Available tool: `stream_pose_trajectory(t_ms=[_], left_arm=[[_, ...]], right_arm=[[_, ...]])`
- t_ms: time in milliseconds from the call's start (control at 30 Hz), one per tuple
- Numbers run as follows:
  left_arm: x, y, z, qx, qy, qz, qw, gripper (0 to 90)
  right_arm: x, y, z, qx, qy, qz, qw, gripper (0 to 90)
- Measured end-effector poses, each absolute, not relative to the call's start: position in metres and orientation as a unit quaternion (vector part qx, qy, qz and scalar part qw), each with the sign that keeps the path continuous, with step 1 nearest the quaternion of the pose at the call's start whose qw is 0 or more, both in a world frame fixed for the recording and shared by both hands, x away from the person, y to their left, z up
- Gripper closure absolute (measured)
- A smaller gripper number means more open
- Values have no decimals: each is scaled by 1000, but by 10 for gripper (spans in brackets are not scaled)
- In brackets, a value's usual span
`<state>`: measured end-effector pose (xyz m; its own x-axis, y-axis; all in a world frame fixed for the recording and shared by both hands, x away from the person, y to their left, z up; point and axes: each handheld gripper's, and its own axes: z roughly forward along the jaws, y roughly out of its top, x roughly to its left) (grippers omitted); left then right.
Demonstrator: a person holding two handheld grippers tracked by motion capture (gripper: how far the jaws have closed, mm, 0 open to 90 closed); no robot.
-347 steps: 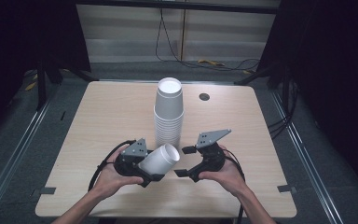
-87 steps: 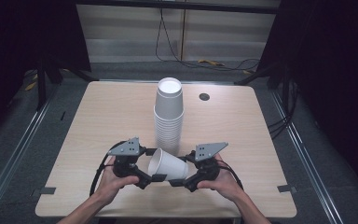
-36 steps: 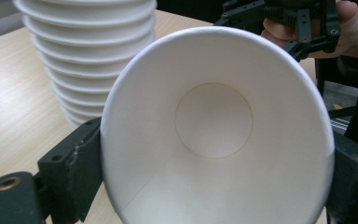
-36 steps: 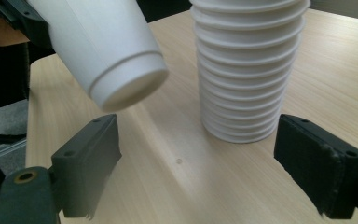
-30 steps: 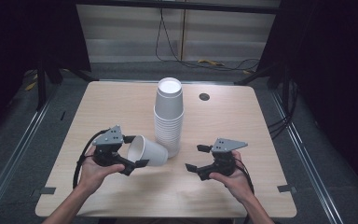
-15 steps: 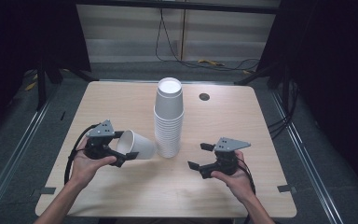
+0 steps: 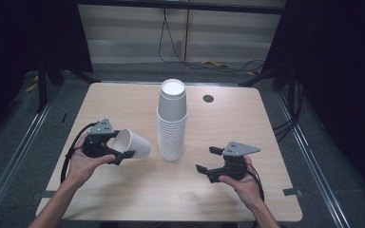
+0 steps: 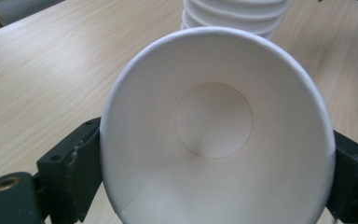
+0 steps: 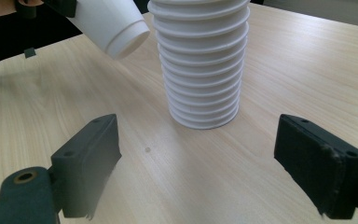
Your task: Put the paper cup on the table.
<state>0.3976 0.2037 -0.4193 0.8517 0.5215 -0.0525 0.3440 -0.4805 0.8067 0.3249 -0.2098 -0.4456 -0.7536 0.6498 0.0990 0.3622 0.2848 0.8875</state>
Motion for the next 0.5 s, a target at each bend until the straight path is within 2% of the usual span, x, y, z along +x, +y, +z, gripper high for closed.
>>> stream_pose_trajectory(t_ms=[500], left_arm=[[414,206,-417,867,294,116,386,89]], right_arm=[[330,-212,-452,324,790,503,139,142]])
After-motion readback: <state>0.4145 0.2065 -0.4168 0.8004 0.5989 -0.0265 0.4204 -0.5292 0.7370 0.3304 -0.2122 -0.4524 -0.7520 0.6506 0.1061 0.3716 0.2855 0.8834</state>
